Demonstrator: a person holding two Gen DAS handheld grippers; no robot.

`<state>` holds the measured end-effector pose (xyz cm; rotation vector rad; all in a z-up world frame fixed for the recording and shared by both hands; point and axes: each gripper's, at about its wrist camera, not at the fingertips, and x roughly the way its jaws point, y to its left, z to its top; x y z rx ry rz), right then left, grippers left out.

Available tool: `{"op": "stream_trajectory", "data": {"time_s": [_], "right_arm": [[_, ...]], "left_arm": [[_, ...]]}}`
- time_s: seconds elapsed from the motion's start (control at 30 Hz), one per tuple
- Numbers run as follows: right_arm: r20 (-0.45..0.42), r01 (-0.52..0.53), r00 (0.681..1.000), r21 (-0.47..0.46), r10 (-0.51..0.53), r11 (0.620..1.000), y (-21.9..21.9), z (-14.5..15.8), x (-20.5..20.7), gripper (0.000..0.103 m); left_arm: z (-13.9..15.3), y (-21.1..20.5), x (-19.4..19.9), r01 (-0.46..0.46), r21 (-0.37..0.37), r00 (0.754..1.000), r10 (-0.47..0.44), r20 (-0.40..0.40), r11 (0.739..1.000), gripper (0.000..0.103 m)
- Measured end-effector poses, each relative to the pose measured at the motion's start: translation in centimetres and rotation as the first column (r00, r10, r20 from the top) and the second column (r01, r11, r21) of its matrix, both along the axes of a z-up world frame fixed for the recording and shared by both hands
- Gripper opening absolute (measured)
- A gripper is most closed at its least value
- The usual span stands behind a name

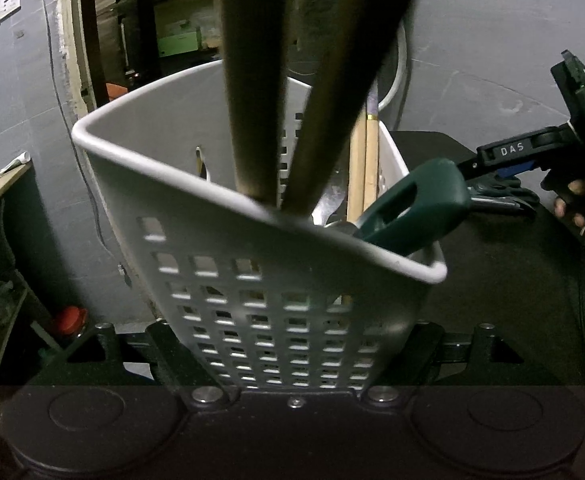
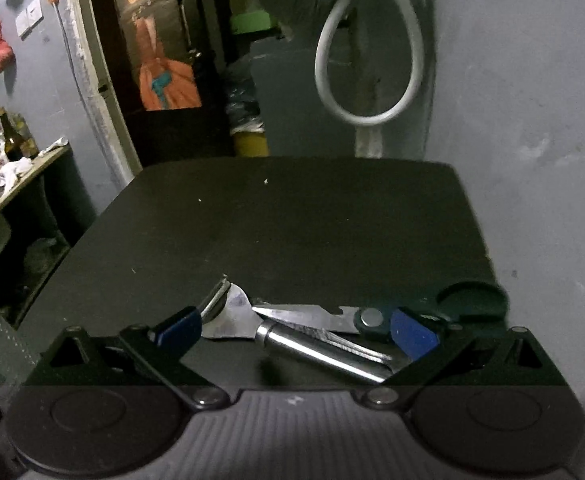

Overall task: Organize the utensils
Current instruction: 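Move the right tool down over the metal peeler on the table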

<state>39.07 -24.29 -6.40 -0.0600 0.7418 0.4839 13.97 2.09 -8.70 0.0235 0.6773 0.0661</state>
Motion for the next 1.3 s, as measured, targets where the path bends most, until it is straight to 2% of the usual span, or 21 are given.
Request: {"op": "stream_trajectory", "data": {"time_s": [0.17, 0.37, 0.43, 0.57, 0.7, 0.83, 1.03, 1.17, 1.3], "right_arm": [[0.004, -0.045, 0.999, -0.060, 0.045, 0.997, 0.2, -0.4, 1.7, 0.103], [-0.025, 0.022, 0.999, 0.000, -0.022, 1.000, -0.6, -1.5, 4.1, 0.103], [-0.036, 0.004, 0.999, 0.041, -0.002, 0.999, -0.9, -1.6, 4.1, 0.103], [-0.051, -0.035, 0.998, 0.020, 0.036, 0.999, -0.8, -2.2, 4.1, 0.103], [-0.061, -0.034, 0.997, 0.059, 0.038, 0.998, -1.5, -2.3, 3.6, 0.102], [-0.034, -0.045, 0.998, 0.076, 0.048, 0.996, -2.0, -2.3, 1.5, 0.103], [0.004, -0.112, 0.994, -0.019, 0.112, 0.994, -0.8, -2.9, -0.7, 0.102], [0.007, -0.111, 0.994, -0.039, 0.111, 0.993, -0.5, -2.4, -1.4, 0.085], [0.009, -0.116, 0.993, -0.072, 0.117, 0.991, -0.2, -2.3, -2.9, 0.083]], "left_arm": [[0.0, -0.3, -0.2, -0.010, 0.000, 1.000, 0.010, -0.001, 1.000, 0.081], [0.1, -0.4, -0.1, -0.011, 0.001, 1.000, 0.011, -0.004, 1.000, 0.081], [0.1, -0.4, -0.2, -0.012, 0.001, 1.000, 0.012, -0.003, 1.000, 0.081], [0.1, -0.4, -0.1, -0.011, -0.001, 1.000, 0.011, -0.004, 1.000, 0.082], [0.0, -0.2, -0.1, -0.010, -0.004, 1.000, 0.010, -0.004, 1.000, 0.082], [0.0, -0.1, 0.0, -0.010, -0.006, 1.000, 0.010, -0.004, 1.000, 0.082], [-0.2, 0.4, 0.1, -0.002, -0.008, 1.000, 0.002, -0.003, 1.000, 0.082], [-0.2, 0.5, 0.1, 0.000, -0.010, 1.000, 0.000, -0.003, 1.000, 0.082], [-0.1, 0.6, 0.2, 0.004, -0.012, 1.000, -0.004, -0.002, 1.000, 0.082]]}}
